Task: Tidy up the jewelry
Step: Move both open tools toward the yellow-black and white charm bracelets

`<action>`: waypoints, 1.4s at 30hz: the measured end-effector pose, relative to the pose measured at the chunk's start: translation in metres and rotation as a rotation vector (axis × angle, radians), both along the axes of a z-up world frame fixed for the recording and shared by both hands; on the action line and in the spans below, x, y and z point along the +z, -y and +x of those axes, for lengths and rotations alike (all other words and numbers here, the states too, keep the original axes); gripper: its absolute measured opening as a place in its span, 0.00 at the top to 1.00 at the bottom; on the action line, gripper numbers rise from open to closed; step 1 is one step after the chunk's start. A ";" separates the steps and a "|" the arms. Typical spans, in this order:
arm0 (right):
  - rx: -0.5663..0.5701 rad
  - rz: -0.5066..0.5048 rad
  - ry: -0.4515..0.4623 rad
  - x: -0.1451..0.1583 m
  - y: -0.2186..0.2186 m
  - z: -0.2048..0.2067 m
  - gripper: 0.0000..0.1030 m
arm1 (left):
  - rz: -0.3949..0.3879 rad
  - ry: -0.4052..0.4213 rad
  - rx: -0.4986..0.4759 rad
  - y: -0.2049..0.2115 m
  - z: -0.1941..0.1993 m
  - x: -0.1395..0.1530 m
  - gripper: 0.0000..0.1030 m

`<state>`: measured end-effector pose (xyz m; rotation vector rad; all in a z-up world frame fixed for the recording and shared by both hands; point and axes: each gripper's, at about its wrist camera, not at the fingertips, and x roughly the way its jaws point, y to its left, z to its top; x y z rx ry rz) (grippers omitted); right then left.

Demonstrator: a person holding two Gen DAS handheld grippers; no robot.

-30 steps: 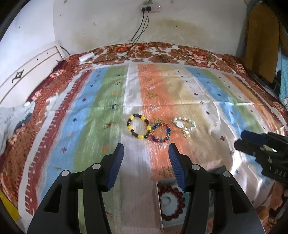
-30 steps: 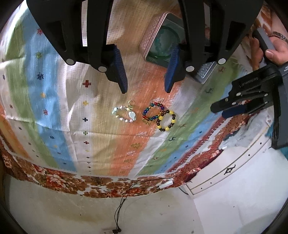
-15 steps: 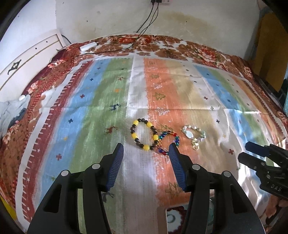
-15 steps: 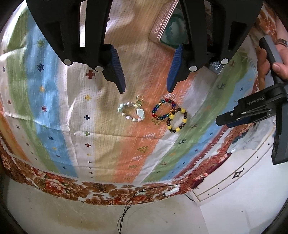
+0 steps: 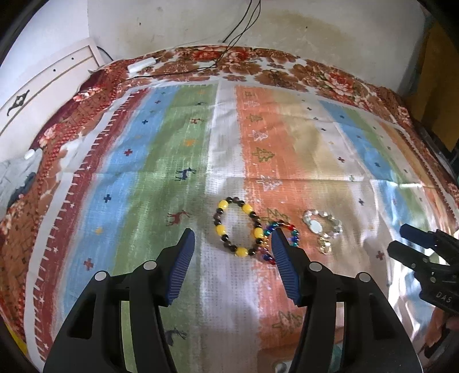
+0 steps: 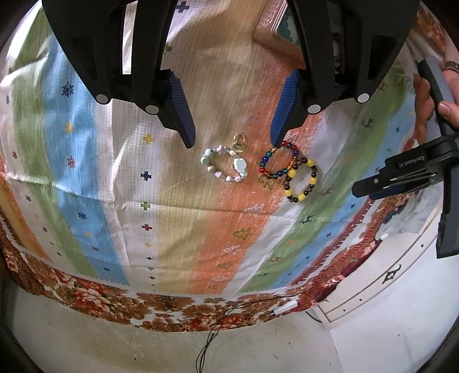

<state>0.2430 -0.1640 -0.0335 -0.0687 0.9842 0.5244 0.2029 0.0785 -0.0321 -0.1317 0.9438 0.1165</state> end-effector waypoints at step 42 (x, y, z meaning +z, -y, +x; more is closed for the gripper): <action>-0.064 -0.098 -0.205 -0.069 -0.021 0.074 0.46 | 0.050 -0.233 0.031 -0.022 0.073 -0.072 0.42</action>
